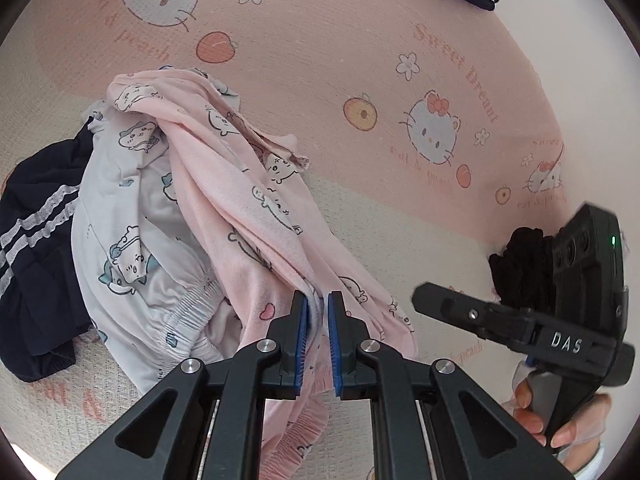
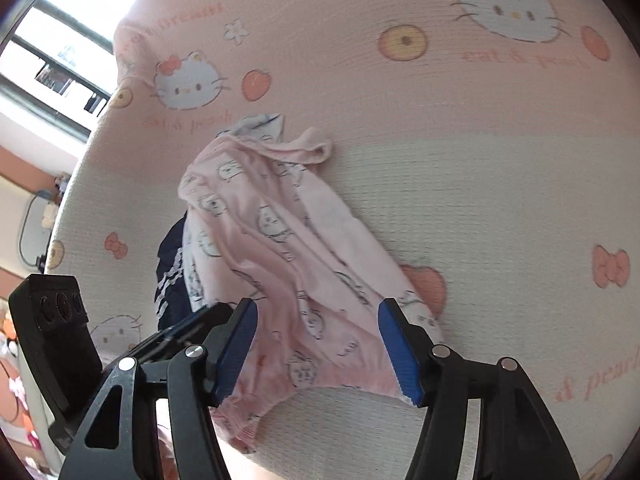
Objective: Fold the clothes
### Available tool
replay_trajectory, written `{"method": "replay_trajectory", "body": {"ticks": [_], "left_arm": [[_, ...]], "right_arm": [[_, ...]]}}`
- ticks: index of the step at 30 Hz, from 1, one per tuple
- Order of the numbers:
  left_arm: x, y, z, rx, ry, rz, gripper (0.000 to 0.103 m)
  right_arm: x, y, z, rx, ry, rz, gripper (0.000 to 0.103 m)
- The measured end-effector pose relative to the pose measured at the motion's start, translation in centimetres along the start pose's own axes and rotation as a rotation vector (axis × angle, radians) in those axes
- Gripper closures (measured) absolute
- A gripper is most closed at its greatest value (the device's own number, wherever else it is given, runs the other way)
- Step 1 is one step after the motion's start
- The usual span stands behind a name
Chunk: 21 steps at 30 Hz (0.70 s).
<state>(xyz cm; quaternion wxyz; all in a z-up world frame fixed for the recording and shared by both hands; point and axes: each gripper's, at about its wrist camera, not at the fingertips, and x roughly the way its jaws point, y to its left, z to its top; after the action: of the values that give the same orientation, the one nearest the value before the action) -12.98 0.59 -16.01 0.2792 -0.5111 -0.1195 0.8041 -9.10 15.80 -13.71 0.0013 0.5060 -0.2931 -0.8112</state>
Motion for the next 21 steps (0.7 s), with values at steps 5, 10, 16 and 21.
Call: {"method": "replay_trajectory", "body": {"ticks": [5, 10, 16, 21], "left_arm": [[0.1, 0.3, -0.3, -0.002, -0.001, 0.01, 0.095], [0.3, 0.9, -0.4, -0.01, 0.027, 0.005, 0.095], [0.3, 2.0, -0.6, -0.05, 0.12, 0.077, 0.052], [-2.1, 4.2, -0.6, -0.151, 0.089, 0.09, 0.035]], "right_arm": [[1.5, 2.4, 0.3, -0.053, 0.04, 0.039, 0.041], [2.8, 4.0, 0.7, -0.09, 0.082, 0.057, 0.041], [3.1, 5.1, 0.8, -0.112, 0.082, 0.024, 0.041], [2.5, 4.7, 0.7, -0.09, 0.052, 0.028, 0.035]]}}
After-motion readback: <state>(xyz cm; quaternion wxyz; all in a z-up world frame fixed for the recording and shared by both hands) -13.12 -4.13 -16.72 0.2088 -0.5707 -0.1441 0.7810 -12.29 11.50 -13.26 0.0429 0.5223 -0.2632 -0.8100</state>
